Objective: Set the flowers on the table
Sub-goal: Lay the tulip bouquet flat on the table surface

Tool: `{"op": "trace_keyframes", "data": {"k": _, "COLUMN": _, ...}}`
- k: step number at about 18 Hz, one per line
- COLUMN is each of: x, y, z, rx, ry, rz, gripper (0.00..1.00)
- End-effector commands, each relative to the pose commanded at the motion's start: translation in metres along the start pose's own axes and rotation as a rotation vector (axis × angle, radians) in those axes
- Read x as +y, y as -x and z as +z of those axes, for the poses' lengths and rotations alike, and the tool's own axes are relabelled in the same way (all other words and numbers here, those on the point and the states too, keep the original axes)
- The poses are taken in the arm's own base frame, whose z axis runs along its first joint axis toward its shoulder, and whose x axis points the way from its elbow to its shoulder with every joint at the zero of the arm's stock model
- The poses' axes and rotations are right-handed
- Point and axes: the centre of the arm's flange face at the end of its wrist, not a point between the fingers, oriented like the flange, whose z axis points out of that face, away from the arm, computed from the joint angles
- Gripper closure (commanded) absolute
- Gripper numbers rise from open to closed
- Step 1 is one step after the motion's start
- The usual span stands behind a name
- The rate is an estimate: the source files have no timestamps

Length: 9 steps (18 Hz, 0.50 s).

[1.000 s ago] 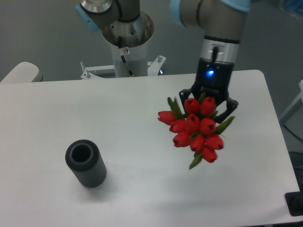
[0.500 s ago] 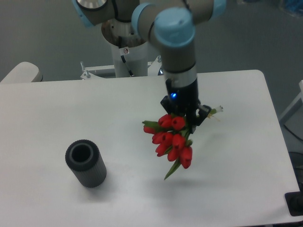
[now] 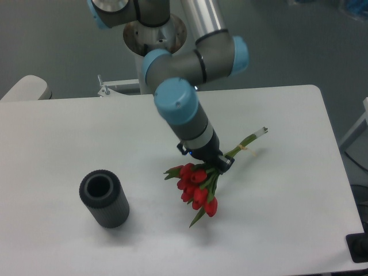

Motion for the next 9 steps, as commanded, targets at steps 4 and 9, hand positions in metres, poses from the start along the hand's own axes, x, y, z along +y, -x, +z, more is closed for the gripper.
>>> {"op": "trace_keyframes", "data": {"k": 4, "x": 0.008, "y": -0.016, "z": 0.017, "rx": 0.025, "ry": 0.017, "rz": 0.083, "gripper": 0.71}}
{"op": "trace_keyframes", "data": {"k": 9, "x": 0.016, "y": -0.033, "z": 0.037, "rx": 0.064, "ry": 0.034, "rz": 0.15, "gripper": 0.7}}
